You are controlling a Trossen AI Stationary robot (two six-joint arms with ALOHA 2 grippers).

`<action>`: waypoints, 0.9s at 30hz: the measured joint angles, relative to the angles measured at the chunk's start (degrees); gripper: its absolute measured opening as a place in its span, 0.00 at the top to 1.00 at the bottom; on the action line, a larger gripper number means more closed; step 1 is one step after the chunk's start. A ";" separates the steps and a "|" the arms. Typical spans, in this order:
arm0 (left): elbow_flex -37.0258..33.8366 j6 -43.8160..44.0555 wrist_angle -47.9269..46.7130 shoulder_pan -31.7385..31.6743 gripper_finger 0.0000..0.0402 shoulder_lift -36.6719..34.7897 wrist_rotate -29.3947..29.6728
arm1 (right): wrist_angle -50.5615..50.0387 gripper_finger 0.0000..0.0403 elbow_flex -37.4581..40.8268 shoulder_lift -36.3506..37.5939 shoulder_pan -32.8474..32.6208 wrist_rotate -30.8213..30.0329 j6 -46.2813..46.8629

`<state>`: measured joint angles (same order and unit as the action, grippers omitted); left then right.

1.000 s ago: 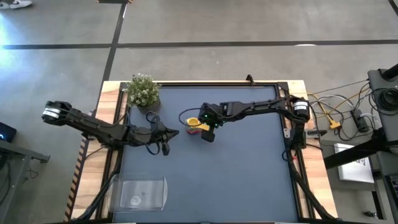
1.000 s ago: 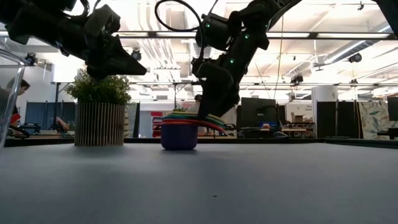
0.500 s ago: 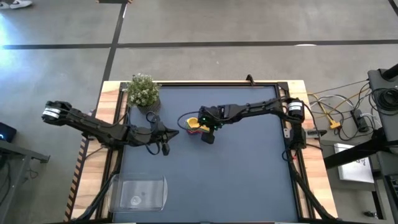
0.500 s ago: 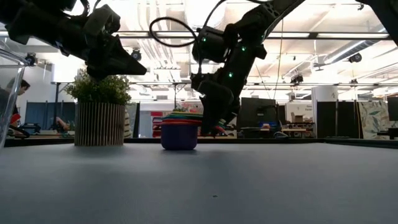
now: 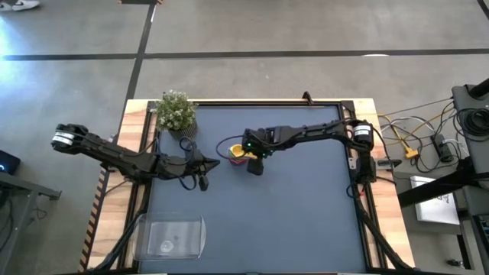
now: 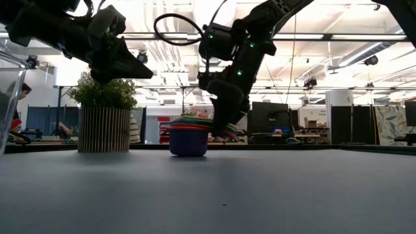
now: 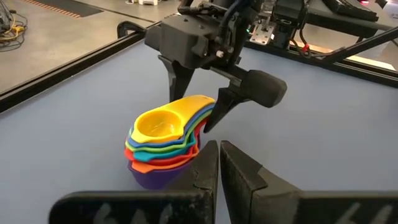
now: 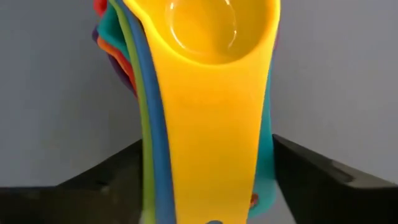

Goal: Nest measuring cups in basket
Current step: Put the stacked measuring cups into the transparent bin

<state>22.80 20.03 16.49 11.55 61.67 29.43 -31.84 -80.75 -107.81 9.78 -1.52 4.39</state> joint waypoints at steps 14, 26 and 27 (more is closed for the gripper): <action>0.00 0.00 -0.01 0.00 1.00 0.00 -0.01 | -0.41 0.52 0.35 -0.85 0.01 -0.07 -3.13; -0.01 -1.37 0.07 0.01 1.00 -0.98 -0.02 | -0.52 0.74 0.33 -4.33 0.13 0.02 -6.67; 0.00 -1.46 0.07 0.01 1.00 -0.98 -0.02 | -0.52 0.74 0.33 -4.04 0.16 0.02 -6.76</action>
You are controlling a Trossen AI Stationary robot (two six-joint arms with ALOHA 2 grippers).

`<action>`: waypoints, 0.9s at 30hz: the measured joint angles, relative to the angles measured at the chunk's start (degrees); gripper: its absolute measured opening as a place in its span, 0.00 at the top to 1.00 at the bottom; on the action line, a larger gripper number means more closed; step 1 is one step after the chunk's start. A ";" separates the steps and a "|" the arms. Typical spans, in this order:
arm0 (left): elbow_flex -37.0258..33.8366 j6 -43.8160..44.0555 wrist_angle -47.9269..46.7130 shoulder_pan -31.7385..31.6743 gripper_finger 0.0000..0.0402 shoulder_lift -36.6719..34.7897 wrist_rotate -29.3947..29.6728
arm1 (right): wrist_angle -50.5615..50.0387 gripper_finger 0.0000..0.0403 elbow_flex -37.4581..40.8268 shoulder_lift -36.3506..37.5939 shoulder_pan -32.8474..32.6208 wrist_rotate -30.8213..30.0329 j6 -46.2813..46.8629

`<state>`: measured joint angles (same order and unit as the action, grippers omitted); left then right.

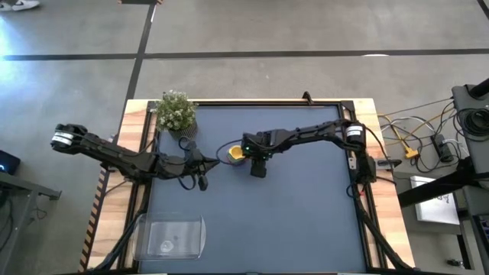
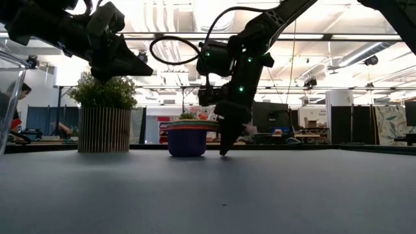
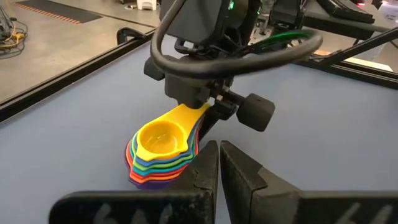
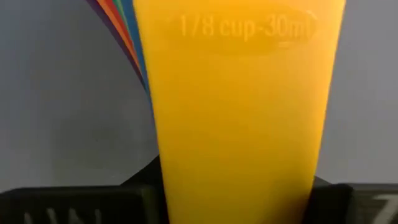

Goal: Nest measuring cups in basket
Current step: Put the stacked measuring cups into the transparent bin

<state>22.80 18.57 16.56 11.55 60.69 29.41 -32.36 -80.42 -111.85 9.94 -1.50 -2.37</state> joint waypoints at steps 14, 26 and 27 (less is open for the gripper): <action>-0.02 0.10 0.07 0.09 1.00 -0.02 0.00 | -0.33 0.40 -1.64 1.92 0.22 1.55 0.81; -0.02 -0.16 0.03 0.09 1.00 -0.10 0.00 | 1.39 0.57 -1.66 1.92 0.58 1.43 -1.93; -0.01 -0.50 0.01 0.09 1.00 -0.25 0.00 | 1.36 0.62 -1.66 1.92 0.58 1.44 -2.44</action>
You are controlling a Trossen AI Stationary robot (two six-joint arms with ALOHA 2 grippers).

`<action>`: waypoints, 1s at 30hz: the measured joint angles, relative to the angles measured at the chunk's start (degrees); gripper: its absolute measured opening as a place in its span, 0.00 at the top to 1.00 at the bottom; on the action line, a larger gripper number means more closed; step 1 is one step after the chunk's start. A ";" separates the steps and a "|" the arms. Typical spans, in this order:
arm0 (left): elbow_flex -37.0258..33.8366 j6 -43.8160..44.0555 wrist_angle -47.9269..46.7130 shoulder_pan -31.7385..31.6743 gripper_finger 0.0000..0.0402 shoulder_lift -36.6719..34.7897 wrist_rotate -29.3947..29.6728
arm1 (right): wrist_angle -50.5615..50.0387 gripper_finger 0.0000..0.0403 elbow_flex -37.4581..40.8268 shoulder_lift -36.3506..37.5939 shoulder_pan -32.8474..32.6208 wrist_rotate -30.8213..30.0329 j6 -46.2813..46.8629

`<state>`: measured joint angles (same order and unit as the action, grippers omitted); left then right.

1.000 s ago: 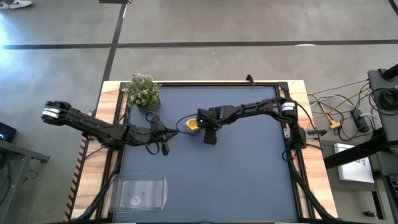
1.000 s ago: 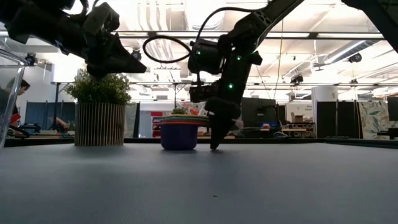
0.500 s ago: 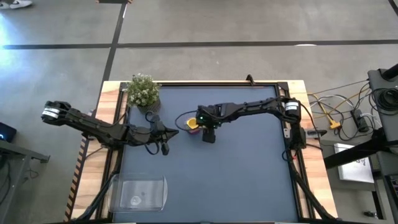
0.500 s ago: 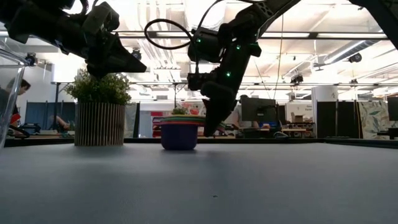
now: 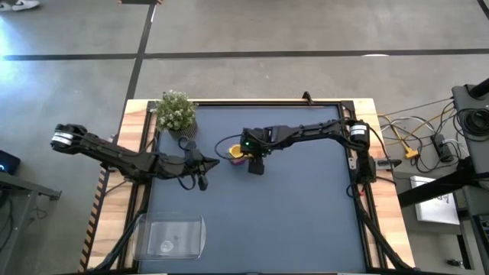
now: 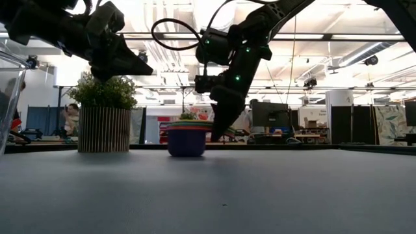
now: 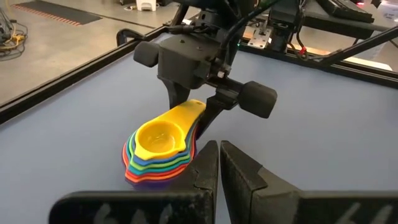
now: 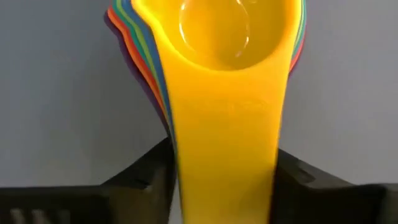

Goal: Nest measuring cups in basket
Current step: Put the stacked measuring cups into the transparent bin

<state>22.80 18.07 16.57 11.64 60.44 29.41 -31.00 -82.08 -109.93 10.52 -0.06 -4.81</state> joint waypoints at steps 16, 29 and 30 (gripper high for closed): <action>-0.06 -1.26 -10.76 3.06 1.00 -11.33 4.71 | -0.35 0.66 0.00 3.19 -2.04 0.05 -0.94; -0.14 2.50 -20.69 4.87 1.00 -17.03 12.37 | 6.00 0.67 0.00 8.58 -13.27 0.53 2.32; -0.14 2.64 -21.22 4.87 1.00 -17.38 12.59 | 7.01 0.67 0.00 8.59 -14.00 0.52 2.55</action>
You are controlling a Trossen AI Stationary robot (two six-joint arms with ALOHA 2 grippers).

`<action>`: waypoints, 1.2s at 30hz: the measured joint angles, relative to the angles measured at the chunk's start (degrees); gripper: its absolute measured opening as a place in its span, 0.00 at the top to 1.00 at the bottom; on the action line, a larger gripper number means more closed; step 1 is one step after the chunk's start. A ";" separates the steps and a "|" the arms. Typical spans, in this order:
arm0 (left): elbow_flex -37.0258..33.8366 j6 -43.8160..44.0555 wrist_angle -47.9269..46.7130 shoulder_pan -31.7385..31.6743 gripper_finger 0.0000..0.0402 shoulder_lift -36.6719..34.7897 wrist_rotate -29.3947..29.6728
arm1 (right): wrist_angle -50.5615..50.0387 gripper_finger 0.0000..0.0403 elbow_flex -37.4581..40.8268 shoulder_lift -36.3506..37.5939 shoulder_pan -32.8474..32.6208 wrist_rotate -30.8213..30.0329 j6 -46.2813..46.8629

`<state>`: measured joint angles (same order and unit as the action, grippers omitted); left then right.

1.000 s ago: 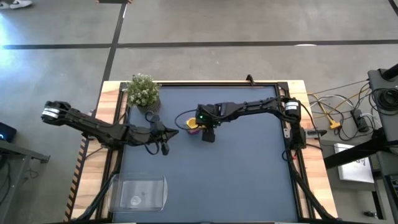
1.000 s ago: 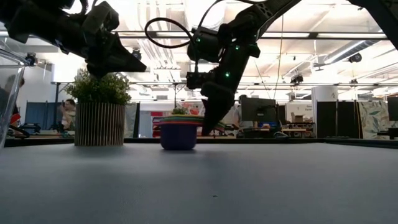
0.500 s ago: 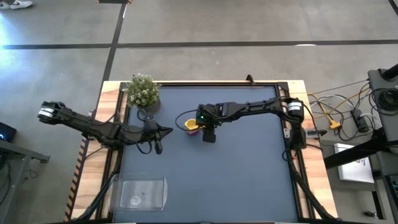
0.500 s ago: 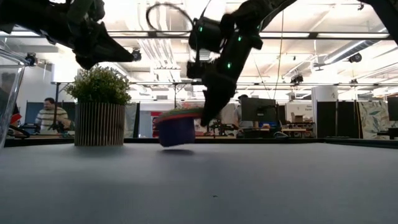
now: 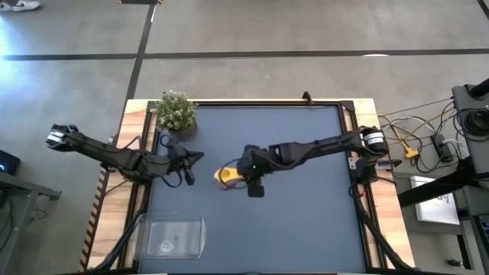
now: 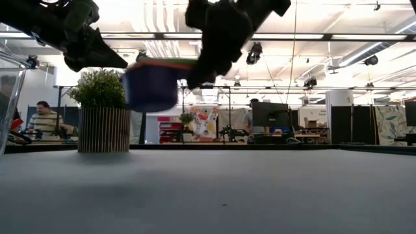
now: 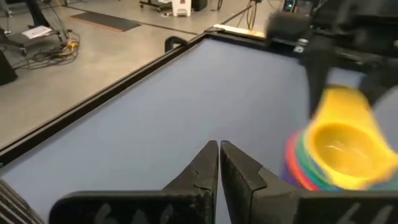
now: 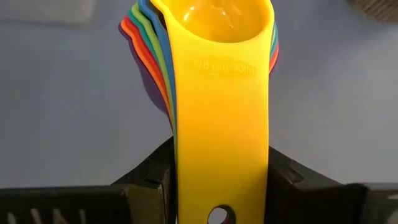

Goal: Nest measuring cups in basket
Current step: Put the stacked measuring cups into the transparent bin

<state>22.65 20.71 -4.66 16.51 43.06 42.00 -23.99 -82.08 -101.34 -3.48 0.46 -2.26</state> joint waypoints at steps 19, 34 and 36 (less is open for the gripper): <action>0.00 0.19 -0.77 -0.04 1.00 -1.96 -3.53 | 7.90 0.68 0.00 0.00 -3.37 -0.01 1.25; 4.57 -6.89 -1.24 0.00 1.00 3.48 -9.61 | 14.16 0.68 6.42 -3.04 4.59 -2.30 2.27; 6.07 -6.99 -2.85 0.00 1.00 6.20 -9.75 | 16.20 0.68 7.37 -3.04 5.23 -3.07 3.35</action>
<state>28.72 13.72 -7.51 16.51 49.26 32.24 -7.79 -74.72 -104.38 1.75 -2.61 1.08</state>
